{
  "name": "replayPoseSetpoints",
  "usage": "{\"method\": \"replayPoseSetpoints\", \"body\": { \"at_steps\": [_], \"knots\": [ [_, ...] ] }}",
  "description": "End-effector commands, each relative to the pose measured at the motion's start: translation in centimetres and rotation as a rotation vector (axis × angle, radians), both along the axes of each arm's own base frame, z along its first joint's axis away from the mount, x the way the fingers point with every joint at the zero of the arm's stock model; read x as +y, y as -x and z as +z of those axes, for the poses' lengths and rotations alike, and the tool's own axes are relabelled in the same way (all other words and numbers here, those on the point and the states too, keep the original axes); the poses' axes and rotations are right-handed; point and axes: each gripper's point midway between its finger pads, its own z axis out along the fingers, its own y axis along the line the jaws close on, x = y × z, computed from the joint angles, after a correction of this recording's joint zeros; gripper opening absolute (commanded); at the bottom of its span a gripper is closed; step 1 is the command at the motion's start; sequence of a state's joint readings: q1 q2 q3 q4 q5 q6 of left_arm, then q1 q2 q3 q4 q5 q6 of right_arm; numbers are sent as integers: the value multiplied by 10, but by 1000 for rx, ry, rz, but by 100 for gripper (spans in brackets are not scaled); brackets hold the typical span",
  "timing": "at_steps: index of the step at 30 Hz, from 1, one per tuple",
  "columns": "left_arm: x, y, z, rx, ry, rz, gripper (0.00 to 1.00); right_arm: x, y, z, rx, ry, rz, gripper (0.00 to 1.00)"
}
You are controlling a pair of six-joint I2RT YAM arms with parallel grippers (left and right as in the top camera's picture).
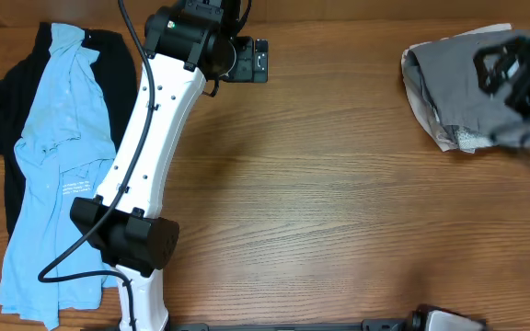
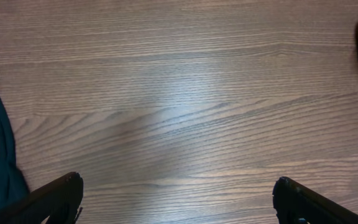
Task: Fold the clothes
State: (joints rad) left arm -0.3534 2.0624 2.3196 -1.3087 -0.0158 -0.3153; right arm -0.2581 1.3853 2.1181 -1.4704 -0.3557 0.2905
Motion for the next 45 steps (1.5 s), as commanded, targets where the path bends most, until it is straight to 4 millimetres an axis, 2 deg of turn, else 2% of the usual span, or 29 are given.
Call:
{"method": "replayPoseSetpoints", "body": {
  "at_steps": [1,4,8,15,21,24,26,30,33,35,38,43,45],
  "knots": [
    [-1,-1,4,-13,5,-10,100,16,24,21,-70,-33,29,100],
    [-1,-1,4,-13,5,-10,100,17,46,14,-26,-20,13,100],
    [-1,-1,4,-13,5,-10,100,3,64,-5,72,28,-73,100],
    [-1,-1,4,-14,5,-10,100,2,63,-4,69,37,-73,100],
    [-1,-1,4,-13,5,-10,100,0,55,2,19,149,8,100],
    [-1,-1,4,-13,5,-10,100,-2,44,9,-29,190,33,100],
    [-1,-1,4,-13,5,-10,100,-1,37,29,-141,217,35,100],
    [-1,-1,4,-14,5,-10,100,5,41,56,-329,264,35,100],
    [-1,-1,4,-13,5,-10,100,9,48,61,-431,287,37,100],
    [-1,-1,4,-13,5,-10,100,12,53,55,-471,295,40,100],
    [-1,-1,4,-13,5,-10,100,14,60,31,-497,303,36,100],
    [-1,-1,4,-13,5,-10,100,12,62,-23,-520,314,22,100],
    [-1,-1,4,-13,5,-10,100,12,60,-51,-556,326,15,100]
  ]
}}
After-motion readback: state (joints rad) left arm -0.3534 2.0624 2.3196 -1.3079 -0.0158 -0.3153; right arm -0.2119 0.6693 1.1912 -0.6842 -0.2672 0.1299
